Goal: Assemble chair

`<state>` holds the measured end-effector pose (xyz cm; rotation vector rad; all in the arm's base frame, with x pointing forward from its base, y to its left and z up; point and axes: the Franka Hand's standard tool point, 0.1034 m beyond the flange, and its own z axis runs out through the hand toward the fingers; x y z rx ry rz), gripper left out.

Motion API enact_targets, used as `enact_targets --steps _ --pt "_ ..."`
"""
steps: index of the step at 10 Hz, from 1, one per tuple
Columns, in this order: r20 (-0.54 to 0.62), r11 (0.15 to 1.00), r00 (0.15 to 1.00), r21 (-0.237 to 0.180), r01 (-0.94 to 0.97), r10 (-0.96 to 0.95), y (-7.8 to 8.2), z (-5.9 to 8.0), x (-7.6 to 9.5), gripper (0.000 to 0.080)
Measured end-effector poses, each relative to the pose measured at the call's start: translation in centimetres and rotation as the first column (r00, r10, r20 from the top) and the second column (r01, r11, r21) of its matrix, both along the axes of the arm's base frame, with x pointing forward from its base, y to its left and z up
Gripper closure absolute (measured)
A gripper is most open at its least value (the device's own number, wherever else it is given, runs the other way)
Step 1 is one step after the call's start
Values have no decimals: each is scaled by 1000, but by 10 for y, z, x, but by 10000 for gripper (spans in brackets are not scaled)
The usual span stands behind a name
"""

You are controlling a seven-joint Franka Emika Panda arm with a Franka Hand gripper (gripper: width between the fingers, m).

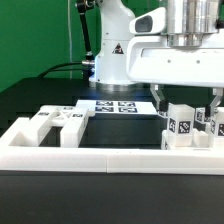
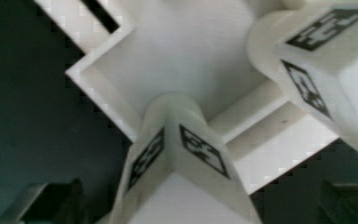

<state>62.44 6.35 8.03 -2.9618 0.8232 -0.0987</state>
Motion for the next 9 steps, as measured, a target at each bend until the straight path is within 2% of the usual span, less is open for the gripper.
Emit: enact_targets --steps 4,9 --pt "9 959 959 -26 -284 284 -3 0 0 151" --pt "5 824 826 -62 -563 564 -4 -1 0 151"
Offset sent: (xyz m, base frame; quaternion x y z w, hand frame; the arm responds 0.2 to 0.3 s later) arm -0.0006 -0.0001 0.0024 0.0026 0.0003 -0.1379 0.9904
